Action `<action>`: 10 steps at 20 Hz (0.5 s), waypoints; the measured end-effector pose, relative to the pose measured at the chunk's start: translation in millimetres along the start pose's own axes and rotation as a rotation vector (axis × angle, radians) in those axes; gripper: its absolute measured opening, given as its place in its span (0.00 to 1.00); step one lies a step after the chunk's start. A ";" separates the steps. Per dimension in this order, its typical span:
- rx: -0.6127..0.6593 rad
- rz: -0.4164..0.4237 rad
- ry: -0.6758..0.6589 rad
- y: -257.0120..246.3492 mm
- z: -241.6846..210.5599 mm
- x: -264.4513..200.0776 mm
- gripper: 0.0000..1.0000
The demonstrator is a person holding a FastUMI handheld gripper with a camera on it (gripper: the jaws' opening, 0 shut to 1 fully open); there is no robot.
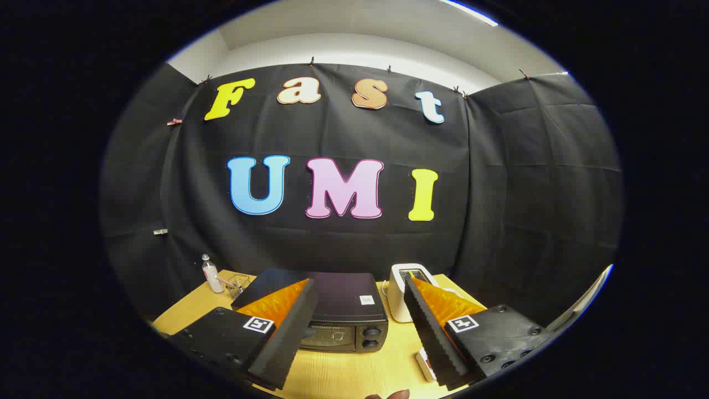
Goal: Open the toaster oven, put the food inside, and close the toaster oven door.
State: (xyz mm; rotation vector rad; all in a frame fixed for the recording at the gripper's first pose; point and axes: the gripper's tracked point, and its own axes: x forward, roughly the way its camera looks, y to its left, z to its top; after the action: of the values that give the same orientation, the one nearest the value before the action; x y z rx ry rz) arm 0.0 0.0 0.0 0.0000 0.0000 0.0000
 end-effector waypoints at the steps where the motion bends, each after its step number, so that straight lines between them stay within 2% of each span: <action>1: -0.005 -0.002 0.000 -0.6 -1.1 -0.9 0.97; 10: -0.028 0.009 -0.016 6.5 4.3 -0.6 0.97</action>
State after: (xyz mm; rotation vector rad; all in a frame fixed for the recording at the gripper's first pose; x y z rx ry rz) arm -0.6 6.5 4.3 -0.0284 -0.0161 0.0092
